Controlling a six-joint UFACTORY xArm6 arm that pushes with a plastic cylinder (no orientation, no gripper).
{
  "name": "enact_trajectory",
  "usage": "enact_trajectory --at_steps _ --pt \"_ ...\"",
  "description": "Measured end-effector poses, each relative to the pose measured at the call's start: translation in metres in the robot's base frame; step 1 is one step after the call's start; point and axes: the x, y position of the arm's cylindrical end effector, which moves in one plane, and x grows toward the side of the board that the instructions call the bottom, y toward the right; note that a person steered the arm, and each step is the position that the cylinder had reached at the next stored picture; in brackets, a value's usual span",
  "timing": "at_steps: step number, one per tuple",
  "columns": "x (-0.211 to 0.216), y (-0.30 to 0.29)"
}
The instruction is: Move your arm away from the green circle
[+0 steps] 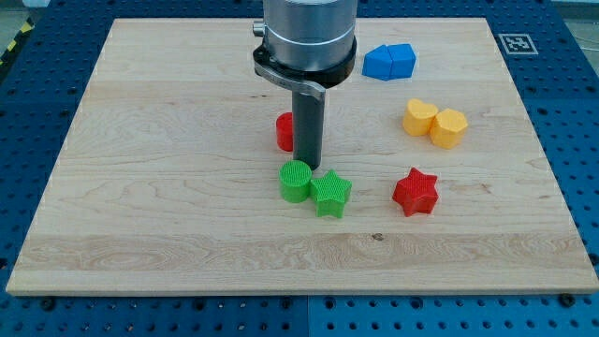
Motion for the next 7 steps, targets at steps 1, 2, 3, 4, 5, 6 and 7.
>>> enact_trajectory --at_steps 1,2,3,4,5,6,7 --pt "0.000 0.000" --pt "0.000 0.020" --pt "0.000 0.033" --pt "0.000 0.033" --pt "0.000 0.044" --pt "0.000 0.056" --pt "0.000 0.079"
